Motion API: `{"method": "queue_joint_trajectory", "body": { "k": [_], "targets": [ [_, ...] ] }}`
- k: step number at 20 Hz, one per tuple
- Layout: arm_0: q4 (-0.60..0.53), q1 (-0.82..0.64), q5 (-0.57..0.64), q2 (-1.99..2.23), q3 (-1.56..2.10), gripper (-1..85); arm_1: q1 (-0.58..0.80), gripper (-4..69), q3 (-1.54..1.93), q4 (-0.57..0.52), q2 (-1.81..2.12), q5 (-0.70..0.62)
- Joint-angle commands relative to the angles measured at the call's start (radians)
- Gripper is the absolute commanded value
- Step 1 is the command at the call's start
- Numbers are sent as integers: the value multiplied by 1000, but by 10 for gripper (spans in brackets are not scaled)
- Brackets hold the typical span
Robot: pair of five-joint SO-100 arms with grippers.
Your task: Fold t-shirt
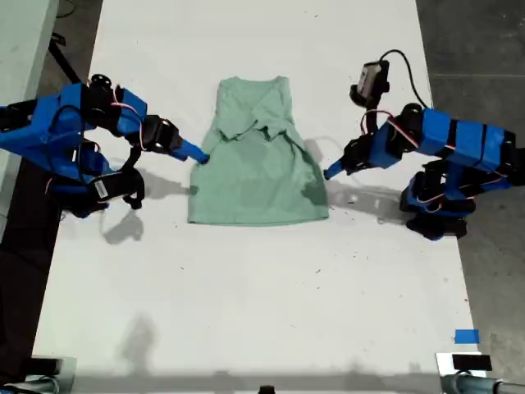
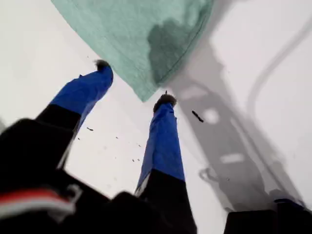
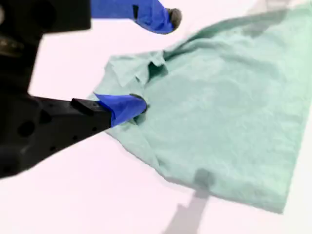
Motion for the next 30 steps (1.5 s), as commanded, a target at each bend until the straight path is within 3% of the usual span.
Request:
{"method": "queue_joint_trajectory", "body": {
  "k": [1, 5, 10, 15, 19, 21, 26, 30],
  "targets": [
    [-40, 89, -91, 31, 38, 270, -72, 284, 89, -110, 2, 54],
    [-98, 123, -117, -17, 44, 265, -49, 291, 241, -314, -51, 37],
    [-115, 124, -109, -35, 32, 260, -38, 292, 242, -491, -265, -9],
    [-104, 114, -107, -31, 38, 256, -55, 133, 232, -563, -439, 6],
    [-101, 100, -97, -31, 40, 254, -83, 22, 221, -546, -443, 23],
    [-101, 98, -94, -31, 40, 254, -104, -11, 170, -469, -425, 40],
    [-101, 100, -92, -34, 43, 254, -146, -13, -103, -179, -356, 46],
    [-107, 100, -91, -31, 46, 254, -241, -13, -431, -147, -522, 69]
  ]
}}
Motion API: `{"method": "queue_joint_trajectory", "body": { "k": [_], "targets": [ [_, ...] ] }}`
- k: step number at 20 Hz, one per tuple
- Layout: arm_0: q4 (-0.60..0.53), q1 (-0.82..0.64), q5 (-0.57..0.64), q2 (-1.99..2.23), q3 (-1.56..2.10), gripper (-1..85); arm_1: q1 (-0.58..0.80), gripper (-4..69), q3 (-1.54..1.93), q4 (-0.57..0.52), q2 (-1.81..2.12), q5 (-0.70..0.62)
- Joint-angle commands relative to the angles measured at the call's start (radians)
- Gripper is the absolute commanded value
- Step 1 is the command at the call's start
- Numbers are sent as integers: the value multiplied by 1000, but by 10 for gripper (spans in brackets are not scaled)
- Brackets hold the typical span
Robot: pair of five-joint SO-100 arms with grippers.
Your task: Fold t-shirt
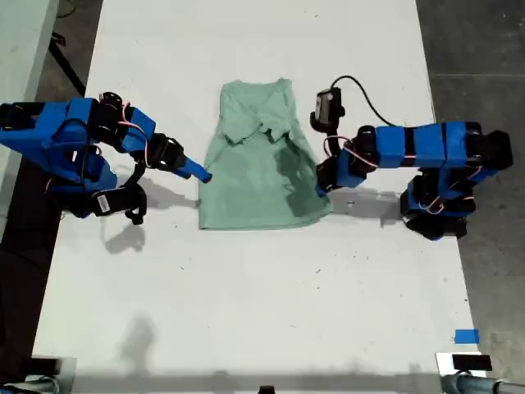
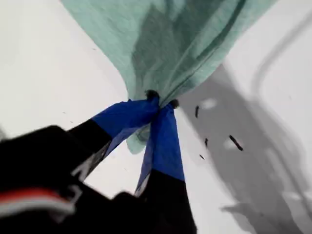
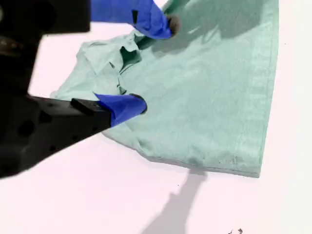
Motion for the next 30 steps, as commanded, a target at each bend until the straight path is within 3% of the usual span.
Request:
{"method": "queue_joint_trajectory", "body": {
  "k": [1, 7, 9, 10, 13, 17, 21, 24, 30],
  "targets": [
    [-15, -9, 8, 8, -6, 253, -78, -13, -268, -2, -161, 25],
    [-17, -6, 9, 12, -5, 251, -176, -2, -701, -14, -615, 123],
    [-15, -3, 8, 14, -5, 251, -176, 319, -808, 89, -617, 117],
    [-17, -2, 6, 14, -2, 251, -176, 342, -893, 147, -600, 83],
    [-18, -2, 5, 12, 5, 252, -143, 298, -1023, 256, -486, 21],
    [-21, 32, -43, 8, 35, 250, -55, 269, -939, 380, -333, -11],
    [-101, 144, -219, -17, 176, 258, -2, 259, -758, 357, -255, -21],
    [-222, 199, -353, -20, 334, 261, 8, 250, -715, 333, -252, -32],
    [-328, 160, -385, -32, 499, 257, 2, 234, -687, 313, -249, -35]
  ]
}}
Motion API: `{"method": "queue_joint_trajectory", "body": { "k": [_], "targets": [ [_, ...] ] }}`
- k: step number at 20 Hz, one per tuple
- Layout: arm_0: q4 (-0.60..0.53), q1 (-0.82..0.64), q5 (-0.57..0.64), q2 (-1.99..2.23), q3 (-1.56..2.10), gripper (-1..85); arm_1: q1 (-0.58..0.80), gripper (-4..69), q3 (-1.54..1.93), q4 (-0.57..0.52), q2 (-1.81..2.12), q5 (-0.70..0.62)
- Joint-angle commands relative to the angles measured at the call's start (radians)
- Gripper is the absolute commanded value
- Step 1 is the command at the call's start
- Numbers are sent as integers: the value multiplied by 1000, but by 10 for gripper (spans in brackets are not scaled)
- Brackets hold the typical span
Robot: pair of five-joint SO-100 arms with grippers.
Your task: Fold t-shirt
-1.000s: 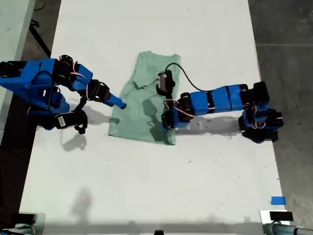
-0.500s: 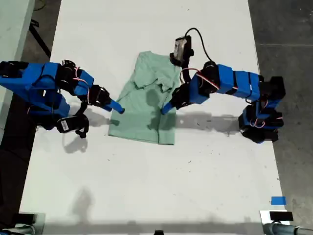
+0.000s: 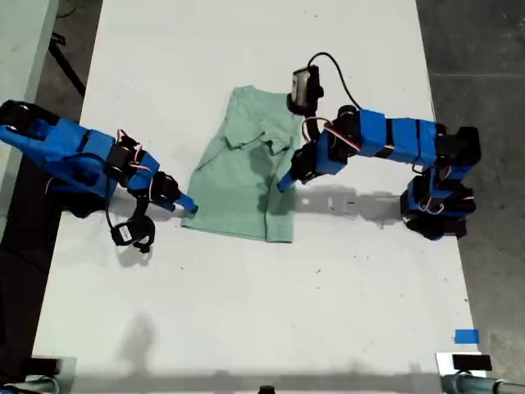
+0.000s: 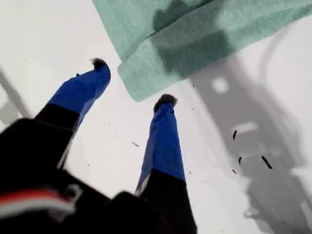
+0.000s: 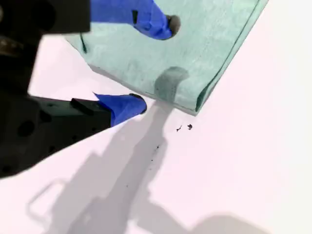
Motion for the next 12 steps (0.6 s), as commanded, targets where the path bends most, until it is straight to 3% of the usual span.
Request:
{"method": "queue_joint_trajectory", "body": {
  "k": [1, 7, 9, 10, 12],
  "targets": [
    [-66, -31, -12, -11, 25, 256, 3, 234, 0, -23, 84, -12],
    [-138, -35, -12, -236, -35, 250, 2, 235, 20, -38, 98, -9],
    [-137, -35, -14, -291, -71, 146, 2, 235, 31, -40, 101, -5],
    [-135, -40, -14, -295, -74, 37, 2, 235, 38, -43, 106, -3],
    [-104, -40, -29, -279, -83, 0, 2, 234, 55, -54, 115, 2]
  ]
}}
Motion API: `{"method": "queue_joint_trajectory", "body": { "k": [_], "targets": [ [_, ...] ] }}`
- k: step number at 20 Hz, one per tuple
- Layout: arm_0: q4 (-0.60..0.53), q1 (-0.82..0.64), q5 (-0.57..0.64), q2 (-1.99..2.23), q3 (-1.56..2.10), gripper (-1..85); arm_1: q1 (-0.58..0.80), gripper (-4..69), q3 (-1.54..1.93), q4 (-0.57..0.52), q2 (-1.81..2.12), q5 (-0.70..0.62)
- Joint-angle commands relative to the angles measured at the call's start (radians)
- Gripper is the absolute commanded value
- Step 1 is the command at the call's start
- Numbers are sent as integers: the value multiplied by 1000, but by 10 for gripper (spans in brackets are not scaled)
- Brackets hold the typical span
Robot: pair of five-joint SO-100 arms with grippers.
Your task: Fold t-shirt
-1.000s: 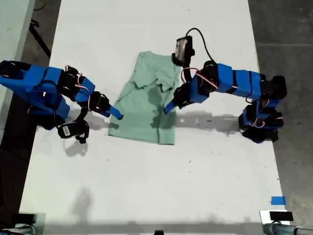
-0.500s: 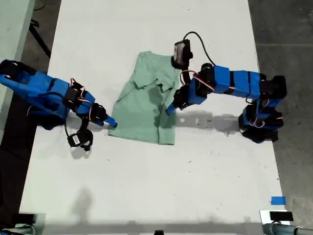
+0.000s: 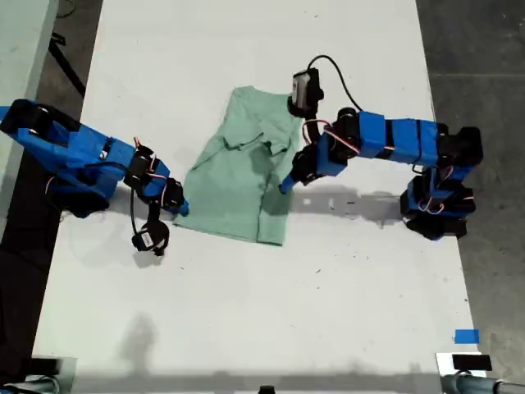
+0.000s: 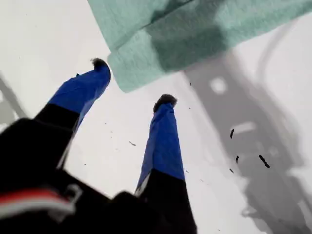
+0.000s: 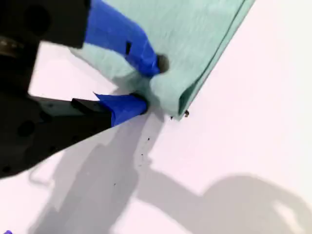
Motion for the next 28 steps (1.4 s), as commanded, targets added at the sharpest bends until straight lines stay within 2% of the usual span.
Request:
{"method": "queue_joint_trajectory", "body": {
  "k": [1, 4, 7, 8, 11, 12, 15, 18, 19, 20, 21, 24, 28],
  "targets": [
    [67, -6, -18, 20, -71, 0, 2, 233, 3, -32, 97, 8],
    [314, -25, -21, 89, -166, 0, 2, 232, 21, -46, 101, 11],
    [416, -3, 9, 87, -311, 0, 2, 231, 31, -57, 104, 9],
    [476, 17, 9, 5, -422, 0, 2, 231, 31, -61, 104, 9],
    [761, 67, -5, -443, -923, 0, 0, 231, 35, -74, 103, 8],
    [788, 89, 6, -563, -1069, 0, -2, 231, 40, -74, 104, 9],
    [676, 150, 51, -673, -1244, -1, -14, 233, 66, -67, 129, 29],
    [566, 160, 141, -638, -1244, 21, -18, 233, 106, -84, 161, 38],
    [540, 161, 175, -621, -1246, 183, -20, 233, 114, -89, 166, 40],
    [522, 164, 189, -595, -1239, 284, -23, 233, 117, -92, 167, 41],
    [492, 166, 227, -566, -1236, 313, -28, 233, 120, -97, 169, 44],
    [397, 167, 318, -462, -1233, 329, -37, 233, 144, -115, 183, 54],
    [407, 97, 364, -278, -1158, 323, -46, 233, 198, -137, 225, 74]
  ]
}}
